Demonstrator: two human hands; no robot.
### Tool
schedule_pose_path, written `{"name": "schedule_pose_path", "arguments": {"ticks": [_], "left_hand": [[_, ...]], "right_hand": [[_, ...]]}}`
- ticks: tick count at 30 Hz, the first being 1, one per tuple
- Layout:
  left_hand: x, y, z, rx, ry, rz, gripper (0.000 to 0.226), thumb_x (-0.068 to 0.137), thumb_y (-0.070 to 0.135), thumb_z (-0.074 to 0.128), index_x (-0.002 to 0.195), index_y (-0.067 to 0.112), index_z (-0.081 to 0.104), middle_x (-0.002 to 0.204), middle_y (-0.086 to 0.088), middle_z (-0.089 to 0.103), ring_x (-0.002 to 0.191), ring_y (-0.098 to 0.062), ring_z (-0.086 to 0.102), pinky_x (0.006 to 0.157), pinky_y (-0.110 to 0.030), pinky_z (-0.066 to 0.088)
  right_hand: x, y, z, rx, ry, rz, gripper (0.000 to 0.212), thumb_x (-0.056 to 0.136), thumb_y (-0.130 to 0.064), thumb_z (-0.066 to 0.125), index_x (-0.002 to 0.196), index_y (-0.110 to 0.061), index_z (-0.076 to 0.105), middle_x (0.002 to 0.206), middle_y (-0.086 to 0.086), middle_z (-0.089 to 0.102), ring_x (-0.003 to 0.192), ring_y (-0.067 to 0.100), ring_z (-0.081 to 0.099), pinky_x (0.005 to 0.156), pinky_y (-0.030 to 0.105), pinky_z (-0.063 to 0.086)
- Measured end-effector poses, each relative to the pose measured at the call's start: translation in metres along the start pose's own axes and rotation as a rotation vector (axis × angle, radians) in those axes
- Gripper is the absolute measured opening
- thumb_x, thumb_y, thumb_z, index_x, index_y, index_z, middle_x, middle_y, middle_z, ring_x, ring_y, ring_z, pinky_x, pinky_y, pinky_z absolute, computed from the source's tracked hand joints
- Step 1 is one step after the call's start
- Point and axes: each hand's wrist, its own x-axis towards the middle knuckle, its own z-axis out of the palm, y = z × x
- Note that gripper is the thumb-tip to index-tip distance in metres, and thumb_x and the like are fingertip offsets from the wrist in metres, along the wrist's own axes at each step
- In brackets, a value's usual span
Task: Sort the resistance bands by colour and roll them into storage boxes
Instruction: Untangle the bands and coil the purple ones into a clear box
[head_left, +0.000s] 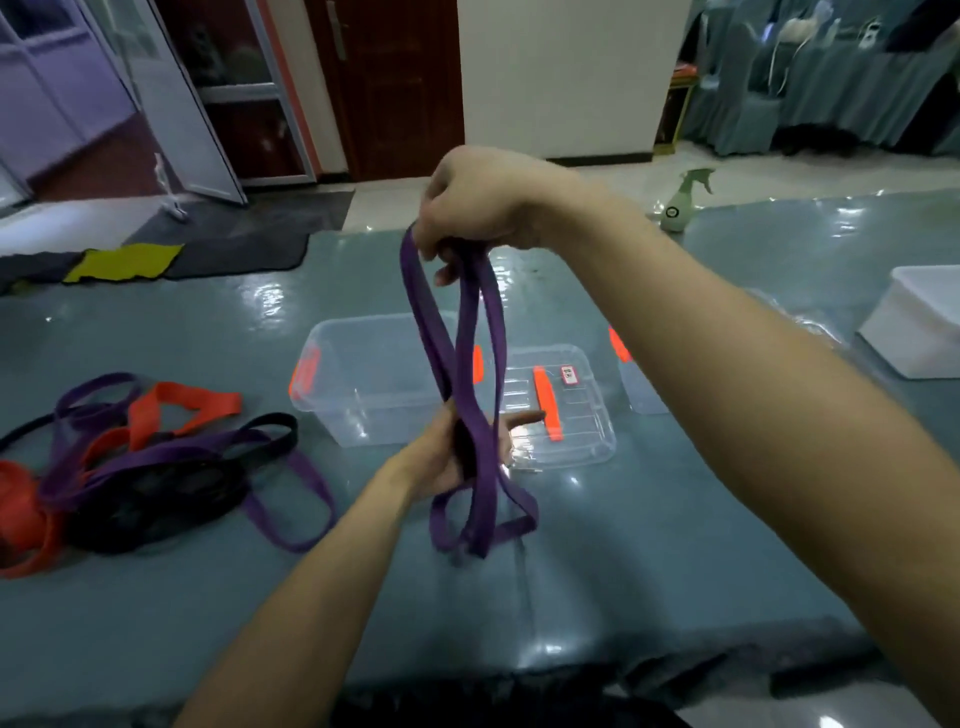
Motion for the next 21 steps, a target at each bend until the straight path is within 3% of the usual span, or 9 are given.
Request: {"name": "schedule_pose_path", "arguments": {"ticks": [2, 4, 5, 6, 8, 11, 14, 18, 21], "left_hand": [[0.004, -0.005, -0.001, -0.067, -0.146, 0.047, 0.089, 0.083, 0.089, 0.056, 0.085, 0.000, 0.058, 0.124, -0.038, 0.069, 0.142, -0.045, 0.056, 0.133, -0.052, 0.022], [0.000, -0.007, -0.012, -0.135, -0.239, 0.051, 0.089, 0.072, 0.087, 0.075, 0.093, 0.002, 0.056, 0.081, -0.019, 0.071, 0.106, -0.041, 0.075, 0.123, -0.062, 0.038], [-0.003, -0.007, -0.019, -0.135, -0.257, 0.044, 0.086, 0.073, 0.079, 0.082, 0.104, 0.002, 0.057, 0.076, -0.010, 0.065, 0.083, -0.032, 0.074, 0.111, -0.057, 0.050], [-0.007, -0.005, -0.026, -0.094, -0.215, 0.029, 0.078, 0.078, 0.066, 0.087, 0.112, 0.003, 0.057, 0.075, -0.005, 0.060, 0.068, -0.020, 0.066, 0.093, -0.046, 0.057], [-0.007, 0.001, -0.033, 0.091, -0.027, 0.003, 0.056, 0.086, 0.036, 0.092, 0.113, 0.004, 0.055, 0.069, -0.001, 0.053, 0.053, -0.011, 0.049, 0.062, -0.029, 0.049], [0.010, 0.006, -0.029, 0.109, 0.333, 0.032, 0.029, 0.093, 0.010, 0.081, 0.104, 0.007, 0.054, 0.062, 0.000, 0.043, 0.043, -0.009, 0.038, 0.045, -0.023, 0.036], [0.036, 0.003, -0.018, -0.152, 0.544, 0.066, 0.015, 0.097, 0.001, 0.067, 0.093, 0.011, 0.057, 0.060, 0.000, 0.044, 0.044, -0.011, 0.041, 0.045, -0.024, 0.038], [0.061, -0.004, -0.004, -0.474, 0.486, 0.018, 0.015, 0.095, 0.005, 0.047, 0.091, 0.001, 0.061, 0.073, -0.014, 0.060, 0.065, -0.026, 0.058, 0.074, -0.038, 0.051], [0.086, -0.007, 0.012, -0.476, 0.508, 0.069, 0.025, 0.097, -0.015, 0.034, 0.105, 0.003, 0.050, 0.095, -0.026, 0.066, 0.082, -0.032, 0.072, 0.090, -0.044, 0.059]], "right_hand": [[0.000, 0.017, -0.020, 0.058, 0.110, 0.005, 0.011, 0.090, 0.008, 0.070, 0.081, 0.001, 0.070, 0.049, 0.001, 0.062, 0.051, 0.018, 0.067, 0.074, 0.042, 0.070], [0.000, 0.038, -0.043, 0.071, 0.229, 0.044, 0.005, 0.088, 0.004, 0.071, 0.085, 0.002, 0.073, 0.055, 0.005, 0.065, 0.055, 0.025, 0.073, 0.072, 0.041, 0.070], [-0.001, 0.052, -0.054, 0.074, 0.280, 0.073, 0.003, 0.087, 0.003, 0.072, 0.090, 0.003, 0.075, 0.061, 0.008, 0.067, 0.060, 0.029, 0.077, 0.070, 0.040, 0.069], [-0.001, 0.069, -0.066, 0.083, 0.320, 0.105, 0.009, 0.086, 0.000, 0.074, 0.095, 0.004, 0.076, 0.068, 0.011, 0.069, 0.066, 0.032, 0.080, 0.070, 0.041, 0.070], [-0.006, 0.113, -0.080, 0.109, 0.380, 0.138, 0.016, 0.085, -0.006, 0.080, 0.098, 0.002, 0.078, 0.073, 0.010, 0.072, 0.069, 0.029, 0.080, 0.076, 0.043, 0.069], [-0.030, 0.200, -0.055, 0.222, 0.448, 0.182, 0.014, 0.089, -0.018, 0.086, 0.095, -0.008, 0.077, 0.073, 0.008, 0.068, 0.063, 0.019, 0.072, 0.073, 0.035, 0.065], [-0.074, 0.292, 0.031, 0.201, 0.495, 0.370, 0.018, 0.101, -0.026, 0.075, 0.095, -0.009, 0.076, 0.077, 0.011, 0.074, 0.065, 0.018, 0.073, 0.072, 0.035, 0.063], [-0.128, 0.357, 0.153, 0.184, 0.253, 0.610, 0.032, 0.107, -0.028, 0.064, 0.091, -0.002, 0.076, 0.085, 0.019, 0.079, 0.072, 0.030, 0.080, 0.077, 0.047, 0.065], [-0.139, 0.365, 0.187, 0.118, 0.214, 0.617, 0.034, 0.108, -0.026, 0.059, 0.085, -0.003, 0.071, 0.076, 0.013, 0.078, 0.068, 0.030, 0.077, 0.074, 0.051, 0.064]]}}
